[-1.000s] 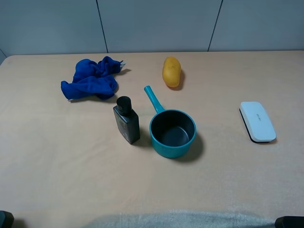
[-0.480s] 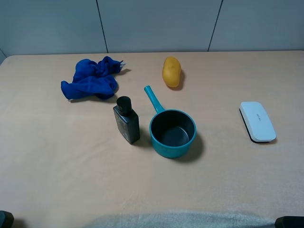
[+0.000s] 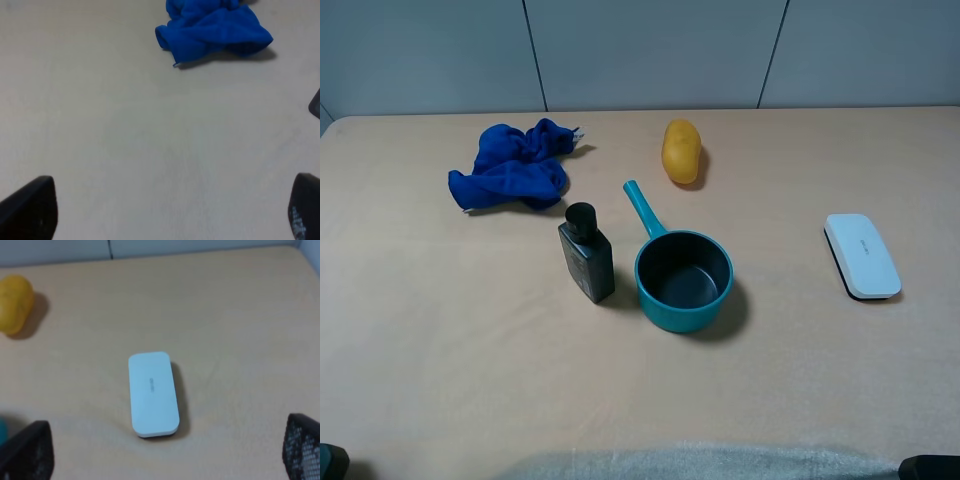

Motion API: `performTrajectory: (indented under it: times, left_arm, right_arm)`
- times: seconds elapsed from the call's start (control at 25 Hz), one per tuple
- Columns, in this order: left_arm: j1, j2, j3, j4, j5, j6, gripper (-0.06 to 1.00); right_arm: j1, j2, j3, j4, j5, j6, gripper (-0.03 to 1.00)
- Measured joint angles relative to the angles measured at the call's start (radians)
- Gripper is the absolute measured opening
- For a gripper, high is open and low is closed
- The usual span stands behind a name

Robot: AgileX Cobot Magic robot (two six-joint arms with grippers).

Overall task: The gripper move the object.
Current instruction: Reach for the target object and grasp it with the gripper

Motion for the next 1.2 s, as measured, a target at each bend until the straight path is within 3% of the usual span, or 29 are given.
performTrajectory:
  times: [0.48,1.2]
  left_arm:
    - [0.000,0.000,0.000,0.000,0.000,0.000,0.93]
    - [0.000,0.000,0.000,0.000,0.000,0.000,0.93]
  right_arm:
    - [0.000,0.383,-0.165,0.120,0.000,-0.134,0.69]
    - [0.000,0.791,-0.176,0.254,-0.071,-0.258,0.69]
